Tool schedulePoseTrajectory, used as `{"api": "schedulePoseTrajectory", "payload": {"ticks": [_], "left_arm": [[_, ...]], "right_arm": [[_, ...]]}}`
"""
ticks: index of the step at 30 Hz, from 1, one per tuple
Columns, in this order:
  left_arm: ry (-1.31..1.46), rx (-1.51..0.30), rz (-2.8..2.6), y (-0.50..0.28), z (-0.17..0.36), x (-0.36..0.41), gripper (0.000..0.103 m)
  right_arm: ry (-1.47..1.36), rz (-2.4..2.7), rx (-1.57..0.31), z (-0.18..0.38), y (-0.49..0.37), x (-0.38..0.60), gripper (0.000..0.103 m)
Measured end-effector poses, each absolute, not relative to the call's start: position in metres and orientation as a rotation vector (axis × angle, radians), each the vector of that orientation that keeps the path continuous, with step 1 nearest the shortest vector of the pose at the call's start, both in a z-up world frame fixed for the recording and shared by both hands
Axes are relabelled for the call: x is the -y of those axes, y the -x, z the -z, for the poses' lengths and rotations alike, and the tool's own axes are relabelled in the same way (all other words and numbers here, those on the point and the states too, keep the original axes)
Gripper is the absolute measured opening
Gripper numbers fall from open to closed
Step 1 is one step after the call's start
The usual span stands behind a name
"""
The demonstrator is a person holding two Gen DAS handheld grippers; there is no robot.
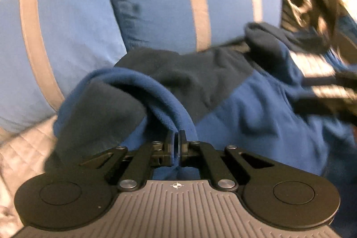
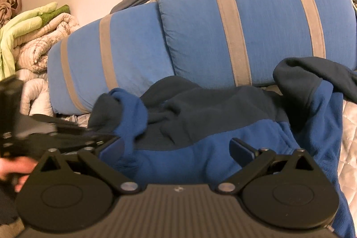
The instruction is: Fold clothes
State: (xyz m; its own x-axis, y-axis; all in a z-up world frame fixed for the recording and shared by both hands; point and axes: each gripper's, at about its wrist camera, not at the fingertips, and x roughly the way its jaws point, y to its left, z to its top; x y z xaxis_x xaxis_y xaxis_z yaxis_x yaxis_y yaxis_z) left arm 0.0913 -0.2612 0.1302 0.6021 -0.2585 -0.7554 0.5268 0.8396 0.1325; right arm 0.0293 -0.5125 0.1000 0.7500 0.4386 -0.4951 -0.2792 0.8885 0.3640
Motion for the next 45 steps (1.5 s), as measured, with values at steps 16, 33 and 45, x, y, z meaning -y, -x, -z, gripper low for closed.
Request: {"api": "schedulePoseTrajectory", "payload": {"ticks": [16, 33, 45], "left_arm": [[-0.390, -0.991, 0.479, -0.043, -0.091, 0.226, 0.007], [0.842, -0.698, 0.266, -0.121, -0.127, 0.088, 0.040], [0.976, -0.768, 0.122, -0.138, -0.076, 0.084, 0.039]], "right_arm": [[-0.297, -0.402, -0.628, -0.098, -0.027, 0.515, 0.103], [-0.323, -0.412, -0.652, -0.095, -0.028, 0.516, 0.103], [-0.299, -0.420, -0.666, -0.091, -0.030, 0.511, 0.103]]}}
